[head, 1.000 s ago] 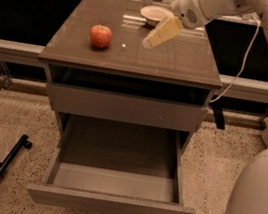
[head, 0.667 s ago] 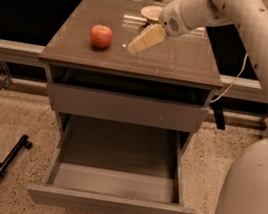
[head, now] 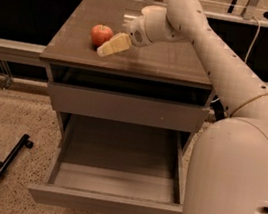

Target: Place apple into middle drawer

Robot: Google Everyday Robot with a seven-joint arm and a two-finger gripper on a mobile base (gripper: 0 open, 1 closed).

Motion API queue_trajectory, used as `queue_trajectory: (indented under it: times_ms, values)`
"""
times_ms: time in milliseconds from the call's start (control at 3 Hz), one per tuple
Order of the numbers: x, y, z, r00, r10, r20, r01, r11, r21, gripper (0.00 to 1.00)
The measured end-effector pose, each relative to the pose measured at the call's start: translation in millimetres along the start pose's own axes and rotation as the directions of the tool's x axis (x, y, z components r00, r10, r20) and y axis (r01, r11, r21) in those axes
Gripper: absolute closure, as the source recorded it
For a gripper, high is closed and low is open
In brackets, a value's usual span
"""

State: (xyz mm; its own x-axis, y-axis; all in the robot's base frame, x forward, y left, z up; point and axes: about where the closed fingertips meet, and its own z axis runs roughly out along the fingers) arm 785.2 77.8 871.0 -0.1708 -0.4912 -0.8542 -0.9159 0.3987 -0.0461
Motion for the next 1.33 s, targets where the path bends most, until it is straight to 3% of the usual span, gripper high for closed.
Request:
queue_trajectory:
  times_ms: [667,1000,1333]
  values:
    - [-17,-6,79,0.994,0.042,0.099,-0.035,0.9968,-0.073,0.00]
    - [-20,-9,91,0.993,0.040,0.112,-0.031,0.9961,-0.083,0.18]
    - [-15,-13,80,0.994,0.045,0.099,-0.039,0.9970,-0.066,0.42]
